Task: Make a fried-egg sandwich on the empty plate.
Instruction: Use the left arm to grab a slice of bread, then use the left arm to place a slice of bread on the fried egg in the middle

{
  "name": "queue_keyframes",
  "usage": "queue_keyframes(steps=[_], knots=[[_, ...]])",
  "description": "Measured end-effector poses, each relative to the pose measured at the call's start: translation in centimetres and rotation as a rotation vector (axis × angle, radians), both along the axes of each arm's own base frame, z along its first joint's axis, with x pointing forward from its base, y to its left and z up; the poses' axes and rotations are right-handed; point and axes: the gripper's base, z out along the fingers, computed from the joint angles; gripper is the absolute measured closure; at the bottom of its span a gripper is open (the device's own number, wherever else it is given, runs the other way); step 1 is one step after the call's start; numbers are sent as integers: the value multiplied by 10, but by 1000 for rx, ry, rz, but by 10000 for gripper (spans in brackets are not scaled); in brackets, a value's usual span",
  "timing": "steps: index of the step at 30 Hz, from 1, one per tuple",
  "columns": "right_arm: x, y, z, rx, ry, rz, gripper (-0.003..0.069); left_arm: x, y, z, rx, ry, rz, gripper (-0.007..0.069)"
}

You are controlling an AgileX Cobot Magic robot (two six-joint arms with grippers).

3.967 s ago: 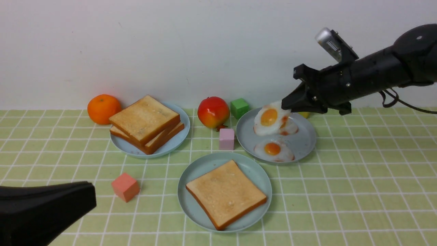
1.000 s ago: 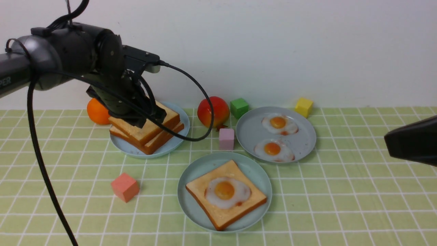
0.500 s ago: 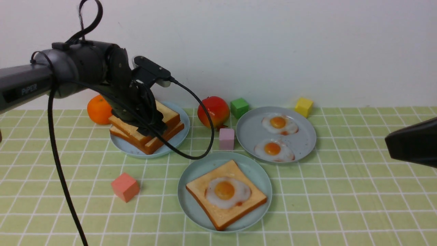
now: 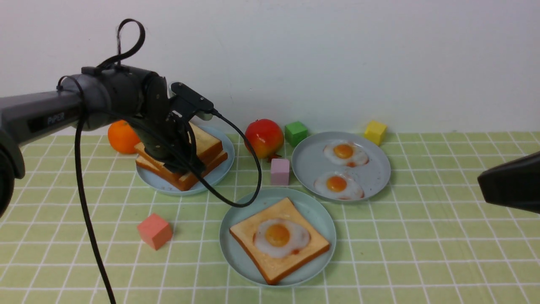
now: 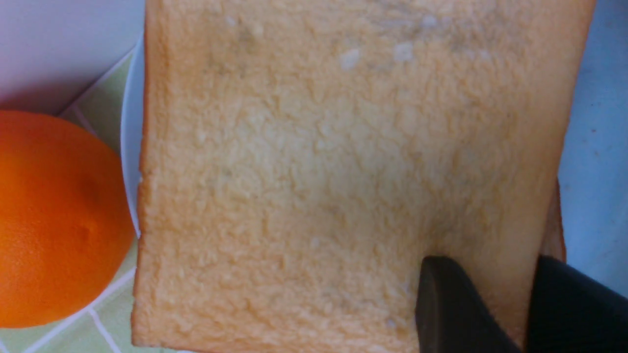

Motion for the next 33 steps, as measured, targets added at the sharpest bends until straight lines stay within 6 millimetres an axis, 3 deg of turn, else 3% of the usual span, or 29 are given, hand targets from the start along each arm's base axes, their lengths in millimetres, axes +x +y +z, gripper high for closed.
queue_keyframes(steps=[9,13,14,15,17,18,19,20,24,25,26,33], knots=[[0,0,0,-1,0,1,643,-5,1,16,-4,-8,2,543],[-3,-2,2,3,-14,0,641,-25,-4,71,-43,-63,18,577],[-4,-2,2,3,-16,-1,641,-27,-5,74,-48,-69,19,577],[-6,-4,3,5,-23,-1,642,-41,-15,96,-80,-90,18,577],[-11,-7,5,2,-34,-1,641,-68,-40,115,-128,-98,-12,577],[-12,-8,5,0,-34,-1,640,-72,-45,116,-135,-95,-20,577],[-17,-12,7,-5,-45,-8,640,-92,-65,116,-156,-68,-47,577],[-17,-12,7,-8,-45,-9,640,-94,-68,116,-159,-66,-51,577],[-31,-25,6,-12,-58,-54,638,-142,-120,83,-135,53,-147,577],[-32,-25,5,-14,-58,-55,638,-144,-122,82,-133,55,-151,577],[-36,-29,1,-24,-62,-67,638,-156,-137,70,-106,70,-189,577],[-46,-36,-20,-44,-36,-79,638,-173,-172,45,-32,33,-266,577]])
